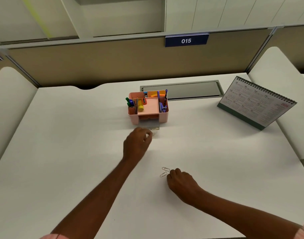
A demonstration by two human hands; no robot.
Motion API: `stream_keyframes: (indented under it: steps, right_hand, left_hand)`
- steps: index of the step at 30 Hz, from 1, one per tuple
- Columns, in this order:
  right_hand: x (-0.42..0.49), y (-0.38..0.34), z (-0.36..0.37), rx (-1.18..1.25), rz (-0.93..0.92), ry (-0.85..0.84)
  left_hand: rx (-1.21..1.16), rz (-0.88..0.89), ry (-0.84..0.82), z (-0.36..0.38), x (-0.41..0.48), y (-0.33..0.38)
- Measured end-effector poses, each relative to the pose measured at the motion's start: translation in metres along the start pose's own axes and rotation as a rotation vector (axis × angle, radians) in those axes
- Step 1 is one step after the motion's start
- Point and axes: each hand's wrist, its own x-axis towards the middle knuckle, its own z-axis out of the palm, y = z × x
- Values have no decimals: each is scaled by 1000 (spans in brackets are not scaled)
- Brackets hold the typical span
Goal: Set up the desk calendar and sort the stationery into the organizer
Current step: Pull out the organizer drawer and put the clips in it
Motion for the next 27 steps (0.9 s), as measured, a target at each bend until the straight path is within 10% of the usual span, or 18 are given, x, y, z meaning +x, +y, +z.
stream_keyframes:
  steps: [27]
  right_hand:
    - [5, 22, 12, 258, 205, 231]
  left_hand:
    - [304, -294, -127, 14, 100, -11]
